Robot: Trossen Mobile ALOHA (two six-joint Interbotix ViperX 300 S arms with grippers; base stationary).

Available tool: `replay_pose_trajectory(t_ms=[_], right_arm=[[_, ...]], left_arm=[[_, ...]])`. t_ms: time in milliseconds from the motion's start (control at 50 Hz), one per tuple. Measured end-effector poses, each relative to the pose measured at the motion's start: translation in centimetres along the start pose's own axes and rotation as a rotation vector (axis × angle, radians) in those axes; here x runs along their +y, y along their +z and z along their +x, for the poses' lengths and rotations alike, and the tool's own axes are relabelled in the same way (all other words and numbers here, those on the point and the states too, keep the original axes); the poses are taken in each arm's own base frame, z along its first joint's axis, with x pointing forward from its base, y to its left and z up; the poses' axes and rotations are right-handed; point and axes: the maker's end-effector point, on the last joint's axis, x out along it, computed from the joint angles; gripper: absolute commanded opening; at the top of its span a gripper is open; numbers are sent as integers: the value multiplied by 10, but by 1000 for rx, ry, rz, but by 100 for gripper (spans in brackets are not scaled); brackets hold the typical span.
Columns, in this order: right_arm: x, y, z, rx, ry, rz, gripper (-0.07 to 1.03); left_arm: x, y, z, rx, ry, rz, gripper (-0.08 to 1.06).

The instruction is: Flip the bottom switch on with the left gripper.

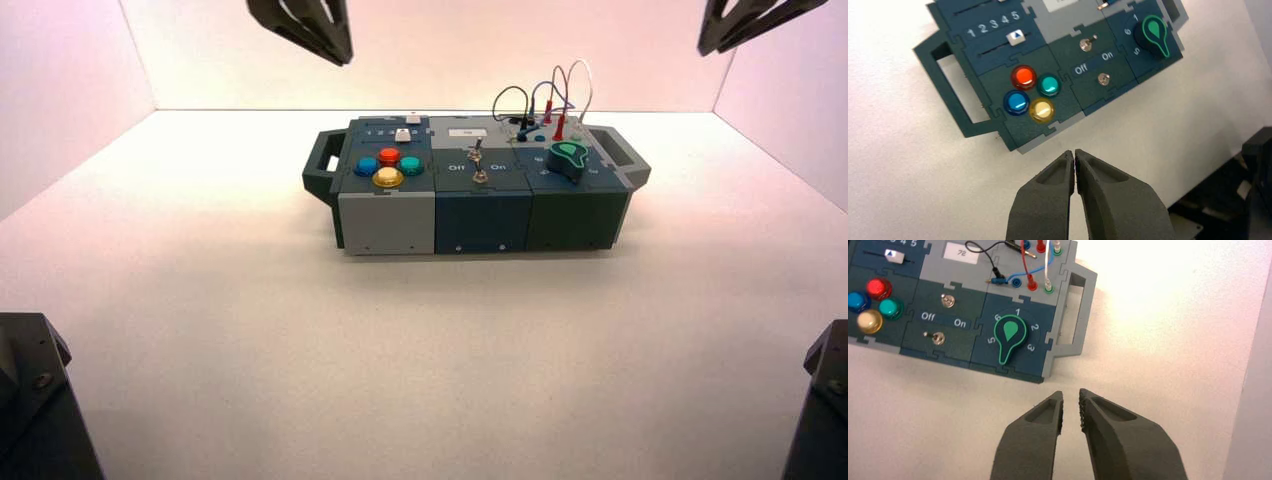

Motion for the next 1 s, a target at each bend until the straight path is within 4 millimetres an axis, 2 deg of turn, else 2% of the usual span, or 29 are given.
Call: replay_pose_trajectory(t_ms=[60,380,660,1000], right_arm=[[-1,0,6,12,0,7,31],[-15,4,42,94,-15,66,33],[-14,18,76,160,3,90,34],[-15,19,120,227,6,108,34]], left_arm=[[-4,2,2,11,-6,15,14],[-9,3,8,50,-13,32,14],[-11,0,13,73,-16,37,14],[-13,-1,26,125,-16,42,14]])
